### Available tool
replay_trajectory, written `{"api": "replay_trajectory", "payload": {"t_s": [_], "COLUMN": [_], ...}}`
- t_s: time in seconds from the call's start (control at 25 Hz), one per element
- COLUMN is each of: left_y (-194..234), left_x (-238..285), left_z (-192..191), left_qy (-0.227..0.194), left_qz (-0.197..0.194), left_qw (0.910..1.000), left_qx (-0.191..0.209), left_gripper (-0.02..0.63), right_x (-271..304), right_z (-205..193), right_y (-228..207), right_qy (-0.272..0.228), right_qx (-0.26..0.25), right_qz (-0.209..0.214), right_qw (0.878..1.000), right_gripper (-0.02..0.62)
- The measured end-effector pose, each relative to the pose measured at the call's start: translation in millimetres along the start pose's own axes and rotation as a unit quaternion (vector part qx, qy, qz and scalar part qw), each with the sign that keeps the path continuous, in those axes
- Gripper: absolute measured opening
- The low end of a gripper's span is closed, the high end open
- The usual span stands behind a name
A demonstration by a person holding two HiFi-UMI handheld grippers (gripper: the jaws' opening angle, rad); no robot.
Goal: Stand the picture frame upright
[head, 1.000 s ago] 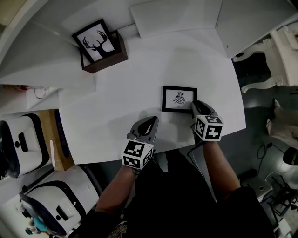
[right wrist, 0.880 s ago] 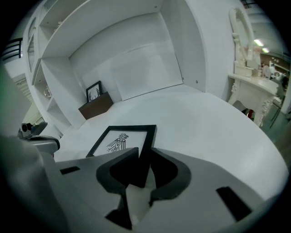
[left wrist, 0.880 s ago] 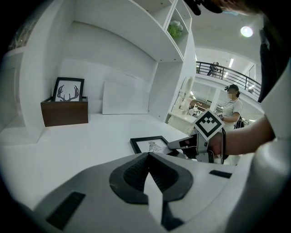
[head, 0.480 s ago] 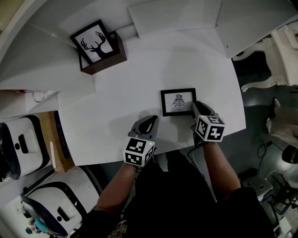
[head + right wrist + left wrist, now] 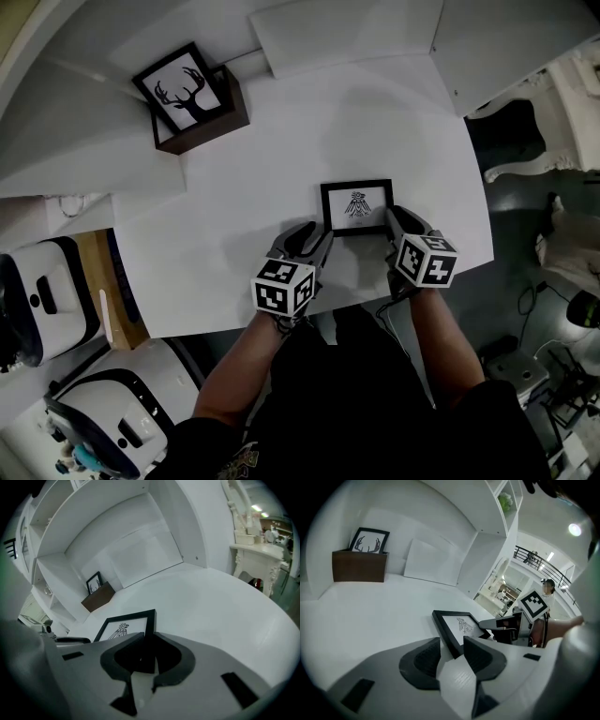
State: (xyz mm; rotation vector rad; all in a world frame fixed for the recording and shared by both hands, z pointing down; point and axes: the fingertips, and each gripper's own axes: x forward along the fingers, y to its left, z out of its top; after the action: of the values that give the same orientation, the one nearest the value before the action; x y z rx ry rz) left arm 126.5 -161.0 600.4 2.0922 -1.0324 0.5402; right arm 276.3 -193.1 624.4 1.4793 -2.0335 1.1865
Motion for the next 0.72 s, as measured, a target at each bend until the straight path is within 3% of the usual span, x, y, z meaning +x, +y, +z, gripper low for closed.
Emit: {"api": "replay_trajectory", "payload": {"t_s": [0.2, 0.72], "left_y": [3.0, -0.3], "left_x": [11.9, 32.3], "left_z": [4.8, 21.3], "left_qy": [-0.004, -0.001], "left_qz": [-0.011, -0.029], "left_qw": [0.9982, 0.9953], "left_qx": [-0.059, -0.093], "left_gripper": [0.153, 0.158], "right_x": [-1.3, -3.9], "right_z": [2.2, 6.2], "right_y": [-2.9, -7.8], "right_qy": [0.0, -0.005], "right_qx": [0.028, 0.076], "right_qz": [0.014, 0.044], "right_qw": [1.0, 0.996], "right_gripper": [0.058, 0.06]}}
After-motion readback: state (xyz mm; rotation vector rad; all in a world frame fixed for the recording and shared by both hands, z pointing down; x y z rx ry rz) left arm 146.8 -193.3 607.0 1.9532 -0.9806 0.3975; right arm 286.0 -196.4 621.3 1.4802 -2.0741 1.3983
